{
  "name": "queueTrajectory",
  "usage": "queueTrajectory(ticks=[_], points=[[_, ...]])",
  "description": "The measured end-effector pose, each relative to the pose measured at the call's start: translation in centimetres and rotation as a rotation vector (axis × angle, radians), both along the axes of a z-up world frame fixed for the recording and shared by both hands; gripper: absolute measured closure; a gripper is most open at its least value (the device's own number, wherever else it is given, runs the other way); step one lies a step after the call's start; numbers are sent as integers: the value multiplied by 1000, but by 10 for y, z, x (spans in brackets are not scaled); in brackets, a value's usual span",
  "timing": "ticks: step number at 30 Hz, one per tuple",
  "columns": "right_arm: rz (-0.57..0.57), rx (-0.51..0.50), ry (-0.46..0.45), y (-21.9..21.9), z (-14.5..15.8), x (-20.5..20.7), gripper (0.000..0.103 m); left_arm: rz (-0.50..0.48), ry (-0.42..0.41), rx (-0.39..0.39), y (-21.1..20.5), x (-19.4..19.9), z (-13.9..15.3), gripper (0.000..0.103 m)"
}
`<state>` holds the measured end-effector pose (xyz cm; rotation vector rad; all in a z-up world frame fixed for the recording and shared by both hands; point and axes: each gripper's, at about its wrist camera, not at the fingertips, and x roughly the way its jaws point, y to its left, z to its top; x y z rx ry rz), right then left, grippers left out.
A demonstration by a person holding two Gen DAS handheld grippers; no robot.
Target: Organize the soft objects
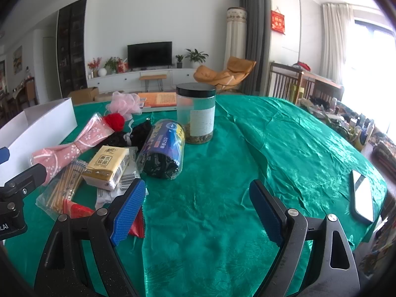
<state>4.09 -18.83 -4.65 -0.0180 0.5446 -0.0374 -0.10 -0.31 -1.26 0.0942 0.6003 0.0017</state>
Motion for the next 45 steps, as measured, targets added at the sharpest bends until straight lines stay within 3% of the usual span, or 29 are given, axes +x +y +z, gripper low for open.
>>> queueTrajectory(ticks=[45], points=[[2, 6, 7, -1, -3, 1, 15, -7, 27, 28, -4, 0, -12, 0]])
